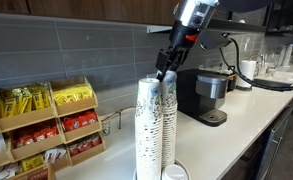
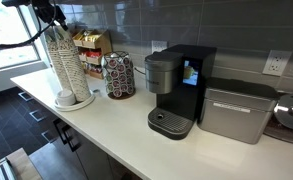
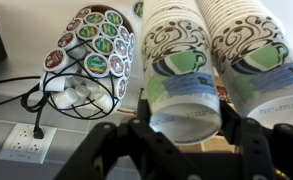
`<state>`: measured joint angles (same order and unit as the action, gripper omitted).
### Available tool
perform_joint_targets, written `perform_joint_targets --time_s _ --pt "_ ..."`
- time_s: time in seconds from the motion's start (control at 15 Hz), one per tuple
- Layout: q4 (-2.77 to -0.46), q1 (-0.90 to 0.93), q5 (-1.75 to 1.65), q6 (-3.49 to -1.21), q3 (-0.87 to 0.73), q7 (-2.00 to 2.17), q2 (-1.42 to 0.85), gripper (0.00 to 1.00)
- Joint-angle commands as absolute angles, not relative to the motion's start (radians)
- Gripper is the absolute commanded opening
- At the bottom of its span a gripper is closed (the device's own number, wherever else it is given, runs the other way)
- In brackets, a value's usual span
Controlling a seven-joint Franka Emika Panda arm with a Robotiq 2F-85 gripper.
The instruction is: Unstack three coffee cups from the right stacked coffee cups
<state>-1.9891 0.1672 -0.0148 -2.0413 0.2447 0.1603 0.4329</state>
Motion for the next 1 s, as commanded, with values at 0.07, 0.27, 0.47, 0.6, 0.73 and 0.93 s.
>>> perform_joint_targets --time_s 0.07,0.27,0.47,0.6,0.73,0.93 --pt "-1.978 0.173 -0.011 -2.013 0.241 0.149 0.448 0.42" --pt "-1.975 0.178 0.001 -2.014 0.236 0.143 0.45 0.42" --pt "-1.962 0.177 -0.024 -2.001 0.245 0.147 0.452 0.42" --pt "-1.957 0.173 -0.044 -2.007 0.251 0.154 0.452 0.42" --pt "-1.953 0.17 -0.057 -2.001 0.26 0.16 0.455 0.42" --pt "-1.948 0.182 -0.032 -1.993 0.253 0.15 0.457 0.42"
